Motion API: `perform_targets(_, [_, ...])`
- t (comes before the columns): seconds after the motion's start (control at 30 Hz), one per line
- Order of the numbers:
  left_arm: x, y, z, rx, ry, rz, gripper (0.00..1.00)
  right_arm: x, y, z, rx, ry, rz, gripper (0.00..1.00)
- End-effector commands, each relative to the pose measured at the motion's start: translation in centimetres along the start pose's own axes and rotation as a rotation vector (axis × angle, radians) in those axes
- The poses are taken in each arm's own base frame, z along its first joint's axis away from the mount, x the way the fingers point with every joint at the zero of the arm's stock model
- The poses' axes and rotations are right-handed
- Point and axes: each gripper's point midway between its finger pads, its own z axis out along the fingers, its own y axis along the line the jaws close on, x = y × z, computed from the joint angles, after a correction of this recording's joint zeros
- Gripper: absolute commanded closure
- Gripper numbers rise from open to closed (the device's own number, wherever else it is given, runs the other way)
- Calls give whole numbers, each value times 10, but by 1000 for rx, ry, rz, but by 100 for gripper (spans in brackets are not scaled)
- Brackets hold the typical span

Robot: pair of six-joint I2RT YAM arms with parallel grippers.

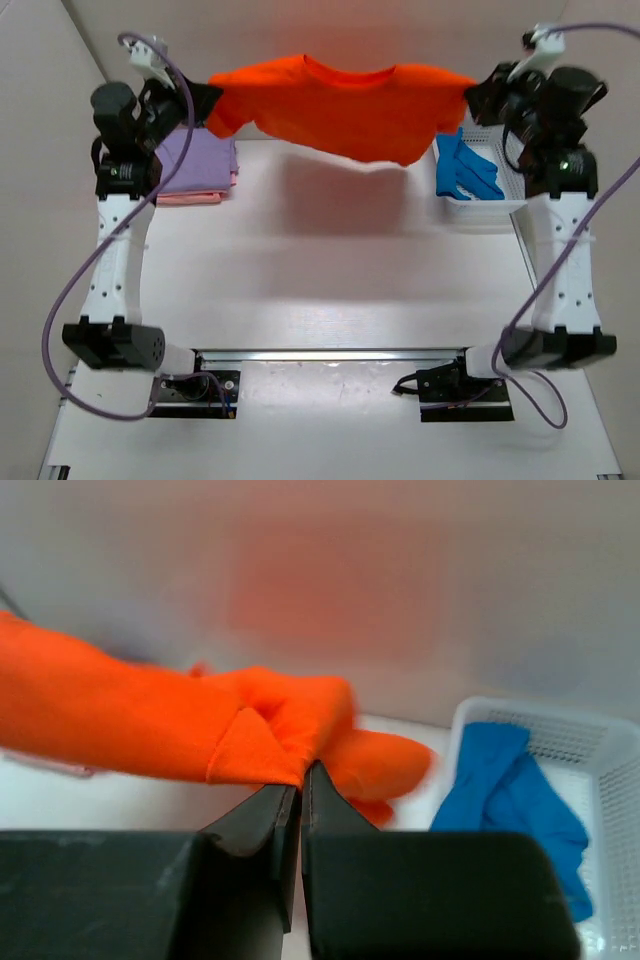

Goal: Fold and stack the t-shirts
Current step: Flatten out the tshirt

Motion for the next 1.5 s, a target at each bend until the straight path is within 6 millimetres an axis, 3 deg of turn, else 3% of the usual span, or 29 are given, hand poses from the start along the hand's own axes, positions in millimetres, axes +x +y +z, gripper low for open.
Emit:
perform_targets(0.0, [66,19,-7,-52,91,-92,100,100,27,6,-76,218,21,100])
perform_targets(0.03, [81,38,-8,-93,104,-121,96,113,50,-2,-117,240,3,100])
perform_targets(0.07, [117,56,-12,-132,160,-188,78,159,59,-4,-119,326,15,100])
perform_targets(0.1, [144,73,-15,-163,197,-244,65,196,94,-20,-195,392,7,100])
perform_targets(0.13, [160,86,-16,-177,217,-284,46,207,137,-36,-280,393,-12,100])
perform_targets(0.17, [176,91,-20,-176,240,-326,27,247,150,-43,-299,459,-20,100])
perform_targets(0.23, [179,100,-30,-200,219,-381,1,301,227,-80,-509,569,-59,100])
perform_targets(0.3, [164,99,-34,-216,173,-356,1,338,269,-110,-666,645,-52,85])
perform_targets(0.37, [156,95,-42,-249,175,-323,2,350,296,-128,-760,675,-32,62])
perform_targets(0.4, [151,87,-44,-239,175,-308,1,356,302,-132,-785,684,-21,57])
perform_targets(0.5, [176,64,-59,-206,259,-347,1,350,288,-123,-741,657,2,51])
perform_targets(0.57, [201,41,-70,-173,328,-368,1,340,257,-100,-640,617,30,49])
perform_targets(0.6, [225,20,-77,-146,380,-381,1,339,248,-96,-620,611,35,48])
perform_targets(0.67, [273,-22,-95,-96,484,-393,2,335,211,-72,-513,607,59,49])
perform_targets(0.7, [287,-31,-101,-96,514,-403,1,337,206,-70,-508,626,67,49])
perform_targets(0.73, [314,-47,-112,-88,572,-401,1,337,192,-60,-467,630,67,49])
perform_targets(0.77, [323,-65,-116,-51,586,-398,2,348,180,-57,-429,669,67,49])
perform_targets(0.83, [371,-81,-139,-52,685,-463,1,353,168,-49,-388,676,49,49])
perform_targets(0.87, [382,-89,-141,-41,709,-471,1,357,165,-48,-378,686,49,49])
perform_targets(0.93, [403,-95,-152,-60,760,-509,2,361,158,-45,-357,674,65,51])
perform_targets(1.03, [419,-100,-157,-85,795,-511,1,366,155,-47,-347,674,112,51])
perform_targets(1.1, [423,-103,-154,-79,799,-518,1,372,153,-46,-334,681,113,51])
perform_targets(1.2, [453,-114,-157,-89,899,-522,1,381,155,-47,-333,697,130,51])
perform_targets(1.47, [505,-133,-146,-143,1020,-557,1,383,153,-48,-338,672,174,53])
